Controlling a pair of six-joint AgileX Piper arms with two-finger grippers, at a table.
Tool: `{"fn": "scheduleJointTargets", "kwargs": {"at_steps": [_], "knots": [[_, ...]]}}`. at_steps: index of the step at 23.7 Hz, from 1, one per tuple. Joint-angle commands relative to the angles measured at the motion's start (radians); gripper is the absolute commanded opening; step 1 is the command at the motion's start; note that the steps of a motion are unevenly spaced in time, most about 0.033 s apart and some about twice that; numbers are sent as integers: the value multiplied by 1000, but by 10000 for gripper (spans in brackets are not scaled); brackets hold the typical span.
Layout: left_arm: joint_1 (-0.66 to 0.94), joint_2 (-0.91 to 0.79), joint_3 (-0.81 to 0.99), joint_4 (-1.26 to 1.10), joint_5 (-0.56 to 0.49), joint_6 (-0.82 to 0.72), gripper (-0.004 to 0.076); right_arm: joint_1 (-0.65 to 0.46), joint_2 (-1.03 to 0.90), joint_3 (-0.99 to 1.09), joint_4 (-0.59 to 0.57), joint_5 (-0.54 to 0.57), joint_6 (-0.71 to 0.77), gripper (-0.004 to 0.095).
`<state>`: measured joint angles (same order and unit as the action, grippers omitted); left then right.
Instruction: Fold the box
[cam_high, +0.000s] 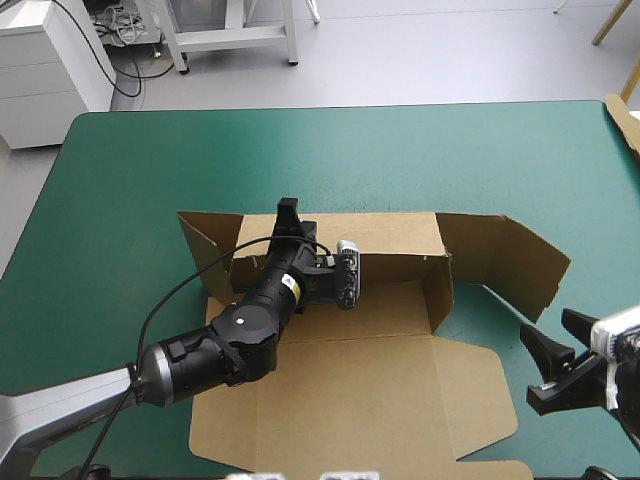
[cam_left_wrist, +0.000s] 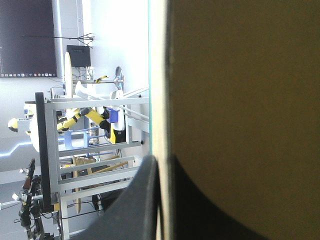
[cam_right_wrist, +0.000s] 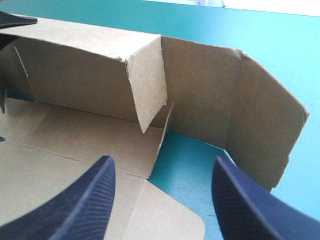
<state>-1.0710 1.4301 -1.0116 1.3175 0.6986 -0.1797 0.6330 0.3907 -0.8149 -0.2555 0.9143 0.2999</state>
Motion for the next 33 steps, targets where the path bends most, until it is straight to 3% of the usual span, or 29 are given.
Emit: {"fn": "scheduleJointTargets", "kwargs": {"at_steps": [1,10,13,17,24,29,33], "knots": [[1,-33,-19,21,-4,-14,-8,-3,113,-118,-26,-18,5,538],[1,-33,-19,21,-4,-14,-8,-3,355,-381,-77,13,1,538],[1,-33,-19,21,-4,-14,-8,-3,415,-471,-108,56,1,538],[1,-33,-19,21,-4,-14,-8,-3,534,-641,-157,205,1,538],[1,-33,-19,21,-7,-14,-8,-12,680,-796,-194,255,-21,538],[1,-33,-19,21,-7,-14,-8,-131,771,-865,-143,255,-50,538],[1,-33,-19,21,-9,-14,-8,-304,867,-913,62,255,-209,538]]}}
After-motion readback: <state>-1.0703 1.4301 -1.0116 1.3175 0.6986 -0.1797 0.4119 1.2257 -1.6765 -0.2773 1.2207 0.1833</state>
